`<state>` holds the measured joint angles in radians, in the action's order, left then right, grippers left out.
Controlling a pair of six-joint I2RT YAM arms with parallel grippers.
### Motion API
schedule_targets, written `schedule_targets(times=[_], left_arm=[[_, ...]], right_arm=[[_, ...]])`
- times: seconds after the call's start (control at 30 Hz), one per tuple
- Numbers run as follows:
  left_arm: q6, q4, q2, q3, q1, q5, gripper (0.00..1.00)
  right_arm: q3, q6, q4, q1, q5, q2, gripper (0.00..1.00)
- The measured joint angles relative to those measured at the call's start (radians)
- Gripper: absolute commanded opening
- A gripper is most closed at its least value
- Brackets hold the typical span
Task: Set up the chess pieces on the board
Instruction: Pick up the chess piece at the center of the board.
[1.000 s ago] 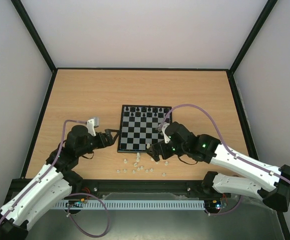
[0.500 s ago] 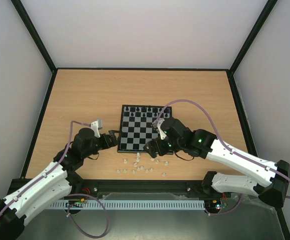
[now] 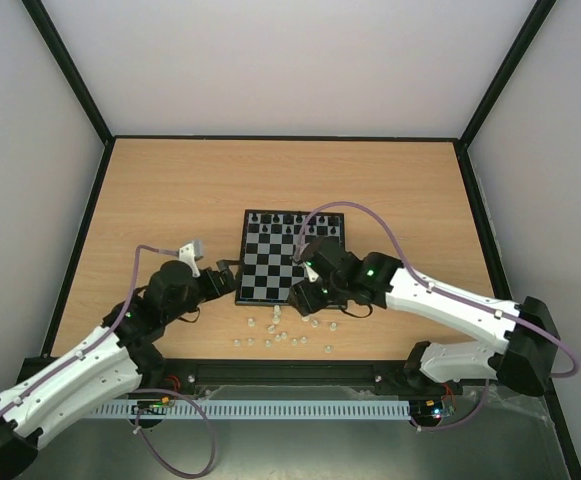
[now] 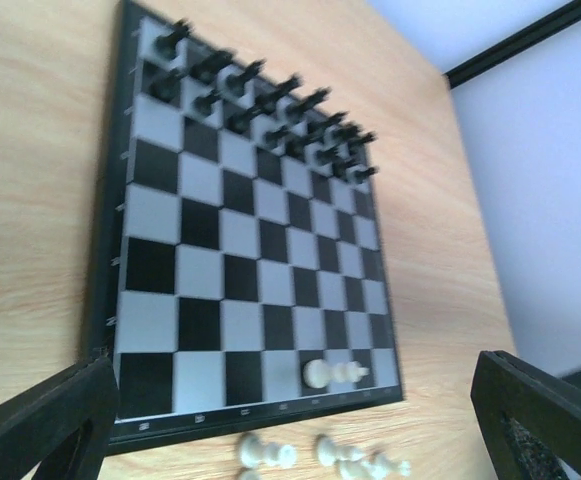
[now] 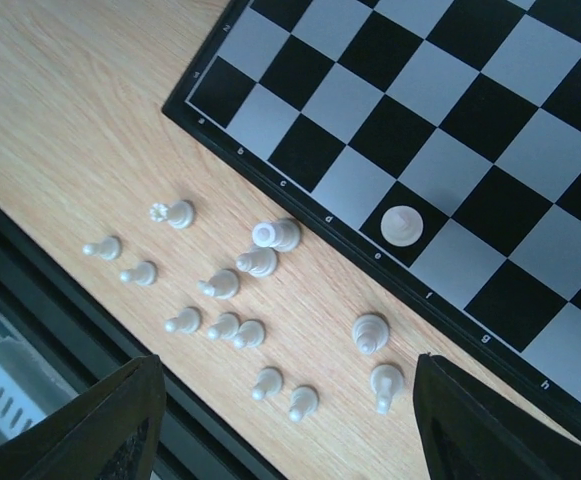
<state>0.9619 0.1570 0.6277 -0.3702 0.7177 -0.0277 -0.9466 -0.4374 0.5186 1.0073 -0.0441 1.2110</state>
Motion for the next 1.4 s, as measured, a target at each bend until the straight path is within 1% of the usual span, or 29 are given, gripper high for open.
schedule_targets(times=[0.1,0.23,0.33,0.47,0.63,0.77,0.93,1.0,1.1,1.4], left_arm=[[-0.003,0.029,-0.040,-0.047,0.020,-0.013,1.00],[-0.011,0.074,-0.077,-0.049,0.024,-0.019,0.99],[-0.011,0.089,-0.105,-0.019,0.027,-0.020,1.00],[-0.009,0.116,-0.213,0.067,0.035,-0.010,0.99],[-0.003,0.153,-0.284,0.075,0.035,-0.020,1.00],[0.015,0.162,-0.349,0.086,0.035,-0.045,0.99],[0.023,0.198,-0.439,0.105,0.035,-0.070,0.99],[0.023,0.203,-0.449,0.105,0.035,-0.071,0.99],[0.023,0.209,-0.447,0.105,0.035,-0.070,1.00],[0.014,0.209,-0.435,0.106,0.035,-0.069,0.99]], right_arm=[[-0.030,0.004,0.023,0.001,0.027,0.053,0.68],[-0.118,0.013,0.054,0.001,0.059,0.138,0.61],[-0.175,0.022,0.056,0.001,0.065,0.201,0.58],[-0.208,0.027,0.060,0.008,0.063,0.278,0.55],[-0.234,0.023,0.068,0.043,0.064,0.378,0.52],[-0.269,0.015,0.074,0.078,0.065,0.447,0.45],[-0.302,0.005,0.078,0.095,0.071,0.509,0.43],[-0.310,0.002,0.082,0.095,0.077,0.530,0.38],[-0.320,-0.007,0.089,0.095,0.080,0.557,0.35],[-0.336,-0.019,0.099,0.097,0.082,0.604,0.32]])
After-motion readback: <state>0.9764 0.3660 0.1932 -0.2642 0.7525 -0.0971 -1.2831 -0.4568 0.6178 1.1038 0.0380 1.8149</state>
